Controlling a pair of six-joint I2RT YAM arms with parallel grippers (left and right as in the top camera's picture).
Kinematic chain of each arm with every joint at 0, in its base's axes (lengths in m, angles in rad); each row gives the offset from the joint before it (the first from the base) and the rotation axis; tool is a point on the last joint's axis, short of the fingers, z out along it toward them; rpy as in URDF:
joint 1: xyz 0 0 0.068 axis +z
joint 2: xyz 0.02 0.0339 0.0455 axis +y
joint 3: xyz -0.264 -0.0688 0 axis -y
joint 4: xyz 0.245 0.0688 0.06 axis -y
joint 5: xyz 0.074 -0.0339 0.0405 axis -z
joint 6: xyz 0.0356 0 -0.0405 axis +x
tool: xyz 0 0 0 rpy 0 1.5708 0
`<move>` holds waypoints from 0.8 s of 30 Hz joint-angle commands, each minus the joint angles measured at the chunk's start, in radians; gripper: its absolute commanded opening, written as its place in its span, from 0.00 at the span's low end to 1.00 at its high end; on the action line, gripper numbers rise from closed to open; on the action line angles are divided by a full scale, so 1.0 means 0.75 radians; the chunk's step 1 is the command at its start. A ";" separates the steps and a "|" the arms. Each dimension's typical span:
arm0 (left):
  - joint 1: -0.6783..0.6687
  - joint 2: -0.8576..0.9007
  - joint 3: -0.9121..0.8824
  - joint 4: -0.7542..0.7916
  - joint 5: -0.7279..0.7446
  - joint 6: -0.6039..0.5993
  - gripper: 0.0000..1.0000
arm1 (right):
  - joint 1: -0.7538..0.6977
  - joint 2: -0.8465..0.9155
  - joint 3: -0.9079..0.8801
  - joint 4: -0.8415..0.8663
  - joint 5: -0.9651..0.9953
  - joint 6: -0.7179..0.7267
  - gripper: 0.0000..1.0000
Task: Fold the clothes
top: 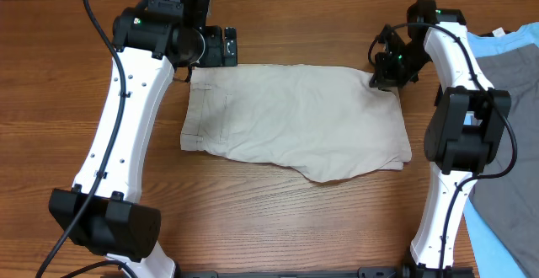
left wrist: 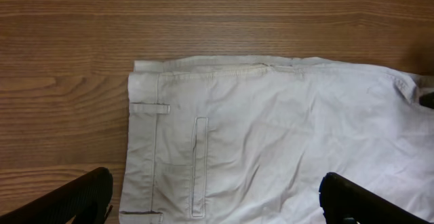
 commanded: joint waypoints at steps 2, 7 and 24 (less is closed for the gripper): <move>0.007 0.006 -0.002 0.002 -0.018 0.011 1.00 | 0.014 -0.003 -0.009 -0.069 -0.031 0.036 0.04; 0.007 0.006 -0.002 0.002 -0.018 0.011 1.00 | 0.043 -0.003 -0.009 -0.160 -0.030 0.130 0.04; 0.007 0.006 -0.002 0.002 -0.018 0.011 1.00 | 0.157 -0.003 -0.009 -0.382 0.162 0.462 0.04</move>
